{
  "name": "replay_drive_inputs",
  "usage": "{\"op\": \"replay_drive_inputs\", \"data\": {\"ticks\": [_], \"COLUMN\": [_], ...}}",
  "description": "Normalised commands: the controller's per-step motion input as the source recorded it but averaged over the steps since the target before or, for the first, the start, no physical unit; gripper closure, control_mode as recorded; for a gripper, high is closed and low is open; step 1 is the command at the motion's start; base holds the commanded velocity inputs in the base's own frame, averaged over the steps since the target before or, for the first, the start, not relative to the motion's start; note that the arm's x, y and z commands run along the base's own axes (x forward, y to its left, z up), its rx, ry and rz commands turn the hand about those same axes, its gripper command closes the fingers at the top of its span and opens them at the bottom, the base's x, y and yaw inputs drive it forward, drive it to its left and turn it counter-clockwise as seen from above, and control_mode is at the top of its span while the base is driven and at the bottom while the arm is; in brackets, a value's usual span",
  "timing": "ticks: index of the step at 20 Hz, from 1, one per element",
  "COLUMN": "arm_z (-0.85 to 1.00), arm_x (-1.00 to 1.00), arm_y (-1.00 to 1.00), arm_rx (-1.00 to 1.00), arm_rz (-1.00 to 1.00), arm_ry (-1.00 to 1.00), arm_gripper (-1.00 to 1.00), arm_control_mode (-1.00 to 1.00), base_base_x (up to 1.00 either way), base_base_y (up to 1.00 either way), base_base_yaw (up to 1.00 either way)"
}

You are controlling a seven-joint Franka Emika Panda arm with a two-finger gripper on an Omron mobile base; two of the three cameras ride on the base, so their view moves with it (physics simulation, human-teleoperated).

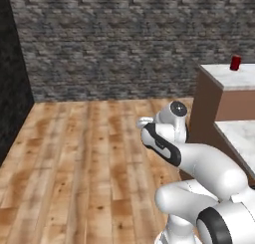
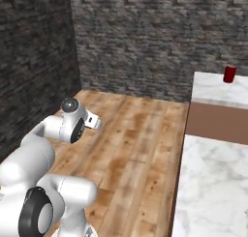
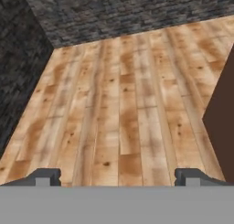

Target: Four empty soda cans are scattered around the kitchen. Gather all the cans and cluster them next to the stove for recycling.

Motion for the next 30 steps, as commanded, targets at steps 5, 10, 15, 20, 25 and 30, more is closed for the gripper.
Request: {"op": "replay_drive_inputs", "data": {"ticks": [5,10,15,20,25,30], "arm_z": [0.00,0.00,0.00,0.00,0.00,0.00], "arm_x": [0.00,0.00,0.00,0.00,0.00,0.00], "arm_y": [0.00,0.00,0.00,0.00,0.00,0.00], "arm_rx": [0.00,0.00,0.00,0.00,0.00,0.00], "arm_rz": [0.00,0.00,0.00,0.00,0.00,0.00], "arm_ry": [0.00,0.00,0.00,0.00,0.00,0.00], "arm_gripper": [-1.00,-1.00,-1.00,-1.00,-1.00,-1.00], "arm_control_mode": [1.00,1.00,1.00,1.00,1.00,1.00], "base_base_x": [1.00,1.00,1.00,0.85,0.57,0.40], "base_base_y": [0.09,0.12,0.13,0.19,0.27,0.30], "base_base_yaw": [0.00,0.00,0.00,-0.15,-0.36,-0.49]}}
